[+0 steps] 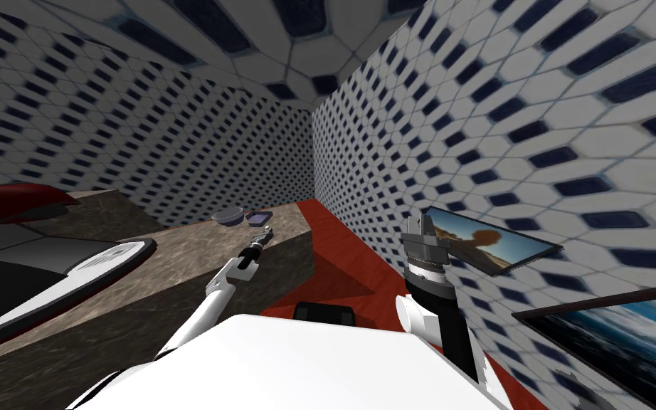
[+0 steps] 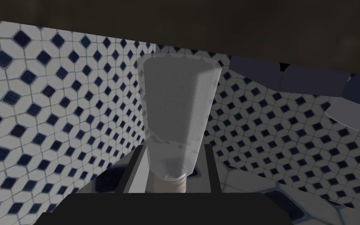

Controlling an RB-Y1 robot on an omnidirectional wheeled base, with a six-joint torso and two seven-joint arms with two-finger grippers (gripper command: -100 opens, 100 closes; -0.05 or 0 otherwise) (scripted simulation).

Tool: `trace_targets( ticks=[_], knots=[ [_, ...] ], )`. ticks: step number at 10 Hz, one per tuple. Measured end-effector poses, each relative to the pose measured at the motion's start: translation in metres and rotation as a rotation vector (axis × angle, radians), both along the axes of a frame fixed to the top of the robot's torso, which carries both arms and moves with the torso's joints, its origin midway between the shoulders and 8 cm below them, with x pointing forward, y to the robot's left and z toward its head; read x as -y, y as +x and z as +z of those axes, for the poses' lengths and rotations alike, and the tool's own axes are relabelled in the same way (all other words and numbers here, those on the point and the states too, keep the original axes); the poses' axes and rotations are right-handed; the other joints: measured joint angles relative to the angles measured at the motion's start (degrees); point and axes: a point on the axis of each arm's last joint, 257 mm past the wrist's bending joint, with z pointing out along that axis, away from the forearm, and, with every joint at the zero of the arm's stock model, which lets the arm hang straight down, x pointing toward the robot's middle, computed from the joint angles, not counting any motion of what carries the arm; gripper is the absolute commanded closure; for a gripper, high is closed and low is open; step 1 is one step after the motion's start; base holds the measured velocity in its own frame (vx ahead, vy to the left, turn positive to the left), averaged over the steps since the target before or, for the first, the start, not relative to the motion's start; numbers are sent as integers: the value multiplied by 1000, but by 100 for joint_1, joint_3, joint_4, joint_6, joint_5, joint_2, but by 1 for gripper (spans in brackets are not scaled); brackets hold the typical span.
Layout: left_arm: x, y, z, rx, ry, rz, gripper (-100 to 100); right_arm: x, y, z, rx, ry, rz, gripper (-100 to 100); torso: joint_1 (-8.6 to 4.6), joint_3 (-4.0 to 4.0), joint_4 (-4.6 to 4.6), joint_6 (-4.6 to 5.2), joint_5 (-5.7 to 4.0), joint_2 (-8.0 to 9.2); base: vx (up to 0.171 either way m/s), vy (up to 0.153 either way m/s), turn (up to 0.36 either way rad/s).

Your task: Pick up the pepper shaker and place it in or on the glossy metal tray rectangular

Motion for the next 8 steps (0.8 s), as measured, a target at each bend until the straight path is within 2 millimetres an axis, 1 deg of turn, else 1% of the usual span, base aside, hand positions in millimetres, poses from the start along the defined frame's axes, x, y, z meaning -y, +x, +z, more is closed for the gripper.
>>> trace_targets(
  ticks=[4,6,8],
  knots=[
    [-14,16,23,54,15,44,100,0,0,0,0,0,0,0,9,3,3,3,3,5,-195,-77,-114],
    [-19,23,38,84,21,66,100,0,0,0,0,0,0,0,1,-1,4,6,2,-8,-163,-86,-115],
    [-26,30,50,110,25,88,100,0,0,0,0,0,0,0,9,-5,3,4,3,-16,-124,-71,-115]
  ],
)
